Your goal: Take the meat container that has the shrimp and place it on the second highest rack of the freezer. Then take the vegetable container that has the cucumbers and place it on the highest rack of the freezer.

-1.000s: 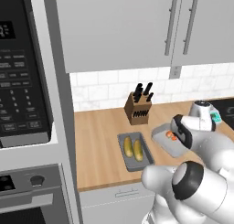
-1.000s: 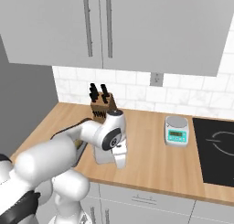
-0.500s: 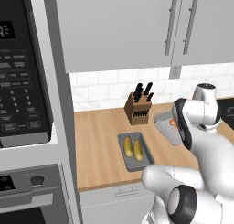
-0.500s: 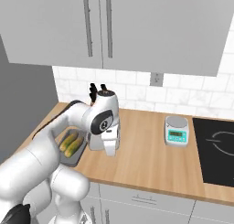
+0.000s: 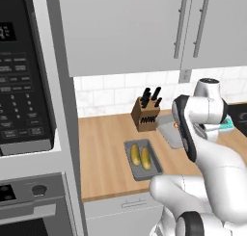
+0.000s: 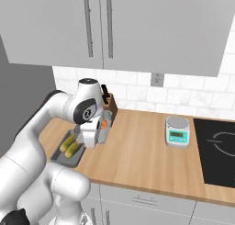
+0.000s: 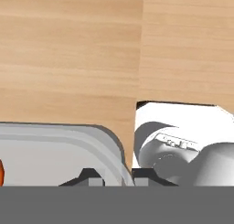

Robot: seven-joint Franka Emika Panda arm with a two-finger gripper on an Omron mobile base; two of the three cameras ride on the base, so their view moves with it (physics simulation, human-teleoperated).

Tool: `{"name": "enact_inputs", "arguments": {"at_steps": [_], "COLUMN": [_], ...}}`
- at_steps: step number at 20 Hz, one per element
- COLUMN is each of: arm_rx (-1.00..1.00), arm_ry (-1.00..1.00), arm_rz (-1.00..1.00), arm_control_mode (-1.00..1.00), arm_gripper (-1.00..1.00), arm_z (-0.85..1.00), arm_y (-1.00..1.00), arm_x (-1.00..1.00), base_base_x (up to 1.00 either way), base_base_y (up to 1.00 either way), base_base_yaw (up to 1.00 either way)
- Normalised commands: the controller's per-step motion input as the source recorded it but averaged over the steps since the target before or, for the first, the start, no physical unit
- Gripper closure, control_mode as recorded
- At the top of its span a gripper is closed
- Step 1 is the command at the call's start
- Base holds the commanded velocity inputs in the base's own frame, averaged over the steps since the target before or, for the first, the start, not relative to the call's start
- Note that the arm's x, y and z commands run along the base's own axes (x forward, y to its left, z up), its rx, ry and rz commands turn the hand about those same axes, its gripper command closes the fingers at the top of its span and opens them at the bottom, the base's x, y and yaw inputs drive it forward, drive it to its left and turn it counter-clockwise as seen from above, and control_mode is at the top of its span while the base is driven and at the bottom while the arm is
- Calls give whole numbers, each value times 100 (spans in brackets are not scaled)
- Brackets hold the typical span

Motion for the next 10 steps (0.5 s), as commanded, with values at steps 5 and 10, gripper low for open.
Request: {"name": "enact_inputs", "arguments": {"at_steps": [5,10], "arm_rx": [1,0], "arm_ry": [0,0], "arm_rz": [-1,0], "arm_control_mode": [-100,-100], "arm_gripper": [100,100], "arm_z": [2,0], "arm_y": [20,65], "arm_x": [-13,1], "base_base_x": [0,0], "base_base_y": [0,0], "base_base_yaw": [0,0]}}
